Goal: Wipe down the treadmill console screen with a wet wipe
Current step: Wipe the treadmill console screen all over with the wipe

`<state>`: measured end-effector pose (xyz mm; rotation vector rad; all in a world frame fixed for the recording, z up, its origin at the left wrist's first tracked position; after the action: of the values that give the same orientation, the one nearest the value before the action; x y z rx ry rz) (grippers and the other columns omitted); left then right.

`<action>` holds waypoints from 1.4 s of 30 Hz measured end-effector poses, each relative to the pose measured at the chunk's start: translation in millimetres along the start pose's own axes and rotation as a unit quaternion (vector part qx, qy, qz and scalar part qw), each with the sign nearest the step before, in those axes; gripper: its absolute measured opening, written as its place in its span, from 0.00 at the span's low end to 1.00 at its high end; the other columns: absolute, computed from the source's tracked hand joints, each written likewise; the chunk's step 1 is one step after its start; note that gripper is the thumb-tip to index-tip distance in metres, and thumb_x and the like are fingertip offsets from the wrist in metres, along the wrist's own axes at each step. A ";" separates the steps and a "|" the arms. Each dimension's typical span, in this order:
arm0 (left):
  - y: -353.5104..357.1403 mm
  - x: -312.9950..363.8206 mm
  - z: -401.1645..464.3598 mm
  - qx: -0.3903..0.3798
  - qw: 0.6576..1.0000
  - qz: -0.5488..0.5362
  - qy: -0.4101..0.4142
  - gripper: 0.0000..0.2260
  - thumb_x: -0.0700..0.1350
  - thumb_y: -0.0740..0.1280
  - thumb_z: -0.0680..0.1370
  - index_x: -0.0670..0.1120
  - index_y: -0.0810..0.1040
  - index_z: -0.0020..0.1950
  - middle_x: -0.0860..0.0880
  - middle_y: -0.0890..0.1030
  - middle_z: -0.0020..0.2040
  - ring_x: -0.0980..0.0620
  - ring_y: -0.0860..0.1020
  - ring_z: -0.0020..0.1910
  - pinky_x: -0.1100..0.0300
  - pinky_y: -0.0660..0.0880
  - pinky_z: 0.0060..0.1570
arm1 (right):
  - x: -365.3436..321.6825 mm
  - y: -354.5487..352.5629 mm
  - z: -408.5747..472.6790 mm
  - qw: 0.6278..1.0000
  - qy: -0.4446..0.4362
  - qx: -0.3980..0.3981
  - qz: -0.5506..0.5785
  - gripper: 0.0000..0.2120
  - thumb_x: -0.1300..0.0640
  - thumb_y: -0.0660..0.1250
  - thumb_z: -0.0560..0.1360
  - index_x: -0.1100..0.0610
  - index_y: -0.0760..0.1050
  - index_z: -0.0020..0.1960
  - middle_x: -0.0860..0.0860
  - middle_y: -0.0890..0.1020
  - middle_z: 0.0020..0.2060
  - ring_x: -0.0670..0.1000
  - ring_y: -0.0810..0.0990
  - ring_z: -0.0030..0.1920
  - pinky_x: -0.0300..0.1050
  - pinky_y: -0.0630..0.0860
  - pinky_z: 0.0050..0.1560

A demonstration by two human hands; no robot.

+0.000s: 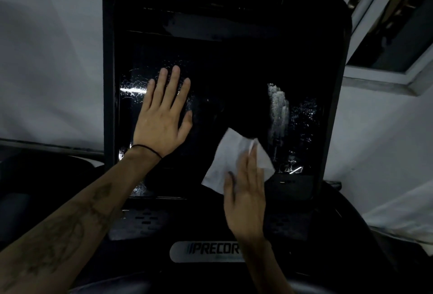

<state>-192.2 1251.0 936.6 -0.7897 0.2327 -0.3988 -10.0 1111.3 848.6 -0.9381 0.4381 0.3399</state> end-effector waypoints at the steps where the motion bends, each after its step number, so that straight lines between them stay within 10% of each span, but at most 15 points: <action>1: 0.1 0.2 0.1 0.000 1.000 0.002 0.000 0.29 0.53 0.51 0.85 0.43 0.53 0.84 0.39 0.50 0.85 0.39 0.47 0.84 0.43 0.45 0.82 | -2.9 2.6 -9.4 1.000 -0.009 -0.003 0.007 0.29 0.50 0.57 0.85 0.60 0.56 0.81 0.54 0.52 0.82 0.52 0.58 0.80 0.57 0.65 0.76; 30: 0.9 0.4 -0.8 -0.001 1.000 0.000 -0.005 0.29 0.52 0.52 0.85 0.43 0.52 0.84 0.39 0.49 0.85 0.39 0.47 0.84 0.41 0.47 0.82 | 25.7 -12.6 -8.9 0.999 0.028 0.018 -0.017 0.30 0.48 0.55 0.85 0.59 0.52 0.82 0.52 0.51 0.83 0.46 0.54 0.80 0.45 0.55 0.79; 42: 1.5 -1.1 0.3 0.002 1.000 -0.002 -0.006 0.30 0.52 0.53 0.85 0.43 0.53 0.84 0.39 0.49 0.85 0.39 0.47 0.84 0.40 0.47 0.82 | 11.7 -4.0 -4.8 1.000 -0.013 -0.012 -0.010 0.31 0.45 0.53 0.85 0.61 0.53 0.82 0.52 0.50 0.82 0.49 0.55 0.80 0.56 0.62 0.78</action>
<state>-192.7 1252.6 935.8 -0.7886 0.2195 -0.3987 0.9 1106.2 843.1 -0.9598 0.4019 0.3386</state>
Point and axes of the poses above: each hand's wrist, its own z-axis towards the middle knuckle, its own y-axis out of the palm, x = y × z, the point moved 4 cm from there along z, towards the middle knuckle
